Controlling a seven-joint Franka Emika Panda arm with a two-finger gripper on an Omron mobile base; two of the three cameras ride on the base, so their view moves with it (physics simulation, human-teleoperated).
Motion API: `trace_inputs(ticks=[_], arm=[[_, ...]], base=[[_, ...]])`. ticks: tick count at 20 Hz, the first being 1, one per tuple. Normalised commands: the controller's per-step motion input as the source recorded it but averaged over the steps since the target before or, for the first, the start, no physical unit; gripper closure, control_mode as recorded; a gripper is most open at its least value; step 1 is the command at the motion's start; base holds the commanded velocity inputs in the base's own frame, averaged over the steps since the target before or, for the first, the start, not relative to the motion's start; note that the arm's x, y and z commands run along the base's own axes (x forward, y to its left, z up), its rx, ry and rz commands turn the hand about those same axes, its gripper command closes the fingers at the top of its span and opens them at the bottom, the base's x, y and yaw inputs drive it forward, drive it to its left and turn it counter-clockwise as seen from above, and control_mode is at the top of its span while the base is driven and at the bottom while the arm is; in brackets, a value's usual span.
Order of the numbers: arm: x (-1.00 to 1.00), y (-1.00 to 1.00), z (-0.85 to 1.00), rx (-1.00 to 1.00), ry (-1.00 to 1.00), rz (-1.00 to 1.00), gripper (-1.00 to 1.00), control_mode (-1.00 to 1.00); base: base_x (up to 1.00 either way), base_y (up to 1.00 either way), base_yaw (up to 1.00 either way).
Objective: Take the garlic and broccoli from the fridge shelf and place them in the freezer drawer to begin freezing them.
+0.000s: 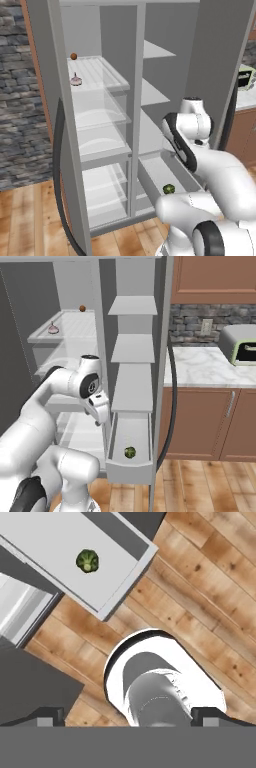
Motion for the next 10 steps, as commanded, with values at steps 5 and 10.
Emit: trace_inputs(ticks=[5,10], arm=[[-0.62,0.10,0.16,-0.06,-0.12,0.18,-1.00,-1.00],[-0.52,0.00,0.08,-0.01,-0.21,0.22,-1.00,-1.00]], base=[[0.00,0.00,0.00],[0.00,0.00,0.00]])
